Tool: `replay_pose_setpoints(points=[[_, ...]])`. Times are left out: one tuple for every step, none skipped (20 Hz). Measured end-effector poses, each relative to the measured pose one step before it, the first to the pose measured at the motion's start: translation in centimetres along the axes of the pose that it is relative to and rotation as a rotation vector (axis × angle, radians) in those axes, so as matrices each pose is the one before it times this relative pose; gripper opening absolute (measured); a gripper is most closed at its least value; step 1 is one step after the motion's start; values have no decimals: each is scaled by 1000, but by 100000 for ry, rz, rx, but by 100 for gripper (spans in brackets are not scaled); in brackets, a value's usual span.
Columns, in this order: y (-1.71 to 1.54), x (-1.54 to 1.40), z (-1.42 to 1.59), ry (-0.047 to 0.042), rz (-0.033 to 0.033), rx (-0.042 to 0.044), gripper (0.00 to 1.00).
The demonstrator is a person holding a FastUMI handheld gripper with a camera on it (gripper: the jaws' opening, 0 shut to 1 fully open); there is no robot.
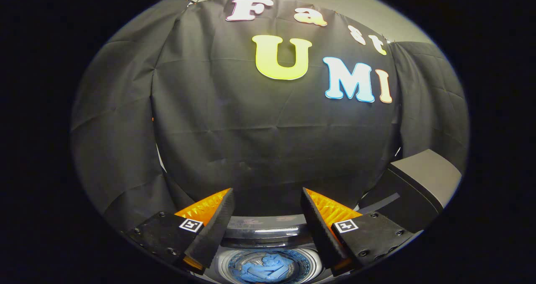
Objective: Put the clothes into the washing machine and then close the washing machine lid.
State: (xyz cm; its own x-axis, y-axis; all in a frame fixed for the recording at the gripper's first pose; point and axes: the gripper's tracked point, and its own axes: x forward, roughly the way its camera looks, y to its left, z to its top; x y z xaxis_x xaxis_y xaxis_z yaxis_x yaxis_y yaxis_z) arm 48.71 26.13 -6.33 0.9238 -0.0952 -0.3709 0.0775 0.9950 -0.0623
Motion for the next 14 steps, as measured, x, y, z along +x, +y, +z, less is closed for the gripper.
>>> replay_pose_setpoints(points=[[-3,-482,-384,41,-138,-43,98],[-53,-334,-256,150,-96,58,98],[1,-409,-281,209,-102,47,98],[21,-217,-184,-28,-115,44,98],[74,-293,-230,-151,-23,-61,98],[34,-158,-61,-41,183,-146,98],[12,-150,-126,127,155,75,98],[-9,-75,-141,234,134,61,98],[16,-277,-222,107,14,42,98],[34,-239,-179,244,-26,-141,98],[32,-346,-289,78,-73,-14,98],[34,-185,-244,70,235,-61,98],[150,-255,-245,-137,212,-154,98],[-13,-218,-259,-114,-69,-77,97]])
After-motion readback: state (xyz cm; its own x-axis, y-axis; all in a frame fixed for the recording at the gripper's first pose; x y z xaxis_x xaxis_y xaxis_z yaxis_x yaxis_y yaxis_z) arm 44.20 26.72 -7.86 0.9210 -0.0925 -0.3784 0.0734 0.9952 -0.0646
